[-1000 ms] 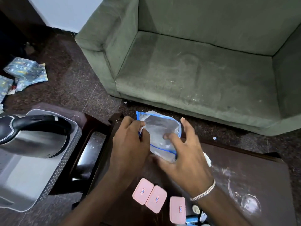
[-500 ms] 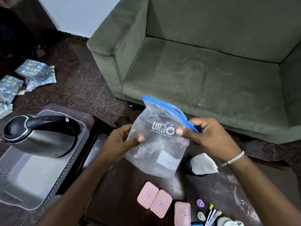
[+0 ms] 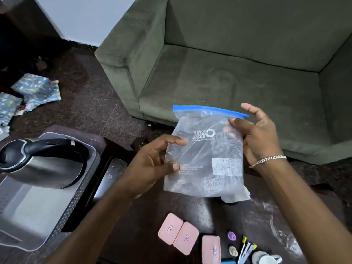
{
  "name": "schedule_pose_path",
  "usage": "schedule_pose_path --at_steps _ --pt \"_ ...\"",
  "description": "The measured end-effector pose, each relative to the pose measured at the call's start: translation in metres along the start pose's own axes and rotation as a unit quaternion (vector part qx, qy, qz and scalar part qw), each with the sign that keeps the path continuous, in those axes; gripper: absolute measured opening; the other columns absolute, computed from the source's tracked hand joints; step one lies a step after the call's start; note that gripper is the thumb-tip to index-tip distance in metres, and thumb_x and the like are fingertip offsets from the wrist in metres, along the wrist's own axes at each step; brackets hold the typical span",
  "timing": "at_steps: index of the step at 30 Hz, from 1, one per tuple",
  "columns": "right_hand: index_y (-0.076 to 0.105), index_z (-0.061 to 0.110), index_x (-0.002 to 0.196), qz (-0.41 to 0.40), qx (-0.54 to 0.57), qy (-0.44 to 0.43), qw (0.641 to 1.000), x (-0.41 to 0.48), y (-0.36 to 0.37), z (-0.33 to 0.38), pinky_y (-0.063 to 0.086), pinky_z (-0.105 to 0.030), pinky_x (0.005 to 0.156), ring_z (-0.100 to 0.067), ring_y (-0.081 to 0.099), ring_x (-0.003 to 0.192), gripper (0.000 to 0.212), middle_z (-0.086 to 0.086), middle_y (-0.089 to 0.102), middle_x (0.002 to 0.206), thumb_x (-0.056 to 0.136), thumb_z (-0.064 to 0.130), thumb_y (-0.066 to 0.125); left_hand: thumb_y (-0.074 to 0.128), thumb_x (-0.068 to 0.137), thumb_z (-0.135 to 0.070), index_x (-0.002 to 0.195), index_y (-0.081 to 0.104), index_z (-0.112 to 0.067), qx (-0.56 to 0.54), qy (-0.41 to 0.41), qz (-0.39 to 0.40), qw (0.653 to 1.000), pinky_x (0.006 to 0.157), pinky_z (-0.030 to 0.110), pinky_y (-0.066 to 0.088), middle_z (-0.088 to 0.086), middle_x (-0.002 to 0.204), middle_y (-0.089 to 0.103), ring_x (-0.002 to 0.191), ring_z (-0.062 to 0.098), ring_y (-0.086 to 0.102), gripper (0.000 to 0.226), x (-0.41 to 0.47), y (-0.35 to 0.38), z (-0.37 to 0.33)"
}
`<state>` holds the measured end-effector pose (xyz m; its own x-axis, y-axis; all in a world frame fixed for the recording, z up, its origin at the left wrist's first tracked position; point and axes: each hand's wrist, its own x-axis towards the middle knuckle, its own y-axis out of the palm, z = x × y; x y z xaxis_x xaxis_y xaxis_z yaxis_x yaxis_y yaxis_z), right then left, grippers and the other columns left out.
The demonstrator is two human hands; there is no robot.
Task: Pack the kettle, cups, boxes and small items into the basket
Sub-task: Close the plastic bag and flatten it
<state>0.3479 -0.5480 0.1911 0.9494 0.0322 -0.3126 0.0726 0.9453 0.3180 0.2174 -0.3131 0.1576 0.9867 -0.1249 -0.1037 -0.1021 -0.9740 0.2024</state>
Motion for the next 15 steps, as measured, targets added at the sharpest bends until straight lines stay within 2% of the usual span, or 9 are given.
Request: schedule_pose_path --at_steps 3,7,10,11,13,15 --pt "0.05 0.015 0.136 0.01 0.011 -0.004 1.0 -0.002 0.003 -0.002 0.061 -0.033 0.061 -0.018 0.071 0.062 0.053 -0.009 0.073 0.078 0.089 -0.008 0.063 0.062 0.088 0.021 0.148 0.053 -0.011 0.023 -0.006 0.018 1.0 0.103 0.032 0.05 0.003 0.157 0.05 0.142 0.023 0.05 0.069 0.002 0.003 -0.004" --pt "0.04 0.031 0.145 0.081 -0.02 -0.019 0.996 -0.015 -0.004 -0.007 0.058 -0.04 0.07 -0.028 0.069 0.077 0.065 -0.02 0.068 0.093 0.091 0.006 0.067 0.065 0.085 0.014 0.157 0.04 -0.023 0.03 -0.011 -0.007 0.999 0.108 0.03 0.048 -0.011 0.164 0.04 0.15 0.017 0.04 0.085 0.004 0.005 -0.006" --pt "0.035 0.042 0.147 0.153 -0.08 -0.056 0.983 -0.024 -0.015 -0.01 0.059 -0.044 0.081 -0.031 0.072 0.083 0.081 -0.021 0.074 0.103 0.084 0.009 0.073 0.069 0.082 0.012 0.162 0.028 -0.027 0.036 -0.024 -0.014 0.999 0.108 0.029 0.048 -0.02 0.164 0.036 0.151 0.013 0.037 0.098 0.002 0.004 -0.003" --pt "0.037 0.039 0.147 0.17 -0.098 -0.068 0.978 -0.028 -0.017 -0.011 0.059 -0.044 0.085 -0.03 0.072 0.088 0.081 -0.019 0.074 0.107 0.083 0.007 0.074 0.07 0.08 0.011 0.163 0.024 -0.028 0.038 -0.029 -0.019 0.999 0.112 0.033 0.046 -0.02 0.165 0.034 0.152 0.012 0.035 0.103 0.003 0.004 -0.002" --pt "0.052 0.024 0.141 0.192 -0.148 -0.081 0.967 -0.033 -0.023 -0.015 0.056 -0.052 0.093 -0.025 0.067 0.098 0.068 -0.011 0.072 0.116 0.081 0.0 0.074 0.072 0.076 0.012 0.164 0.017 -0.032 0.039 -0.039 -0.026 0.998 0.12 0.042 0.038 -0.019 0.167 0.029 0.153 0.009 0.033 0.112 0.002 0.002 -0.001" --pt "0.066 0.018 0.128 0.209 -0.188 -0.062 0.958 -0.036 -0.028 -0.018 0.049 -0.055 0.097 -0.025 0.055 0.095 0.051 -0.023 0.066 0.123 0.082 -0.005 0.073 0.07 0.075 0.015 0.163 0.011 -0.039 0.049 -0.046 -0.016 0.998 0.121 0.046 0.035 -0.023 0.168 0.024 0.152 0.007 0.032 0.12 0.002 0.001 -0.001"
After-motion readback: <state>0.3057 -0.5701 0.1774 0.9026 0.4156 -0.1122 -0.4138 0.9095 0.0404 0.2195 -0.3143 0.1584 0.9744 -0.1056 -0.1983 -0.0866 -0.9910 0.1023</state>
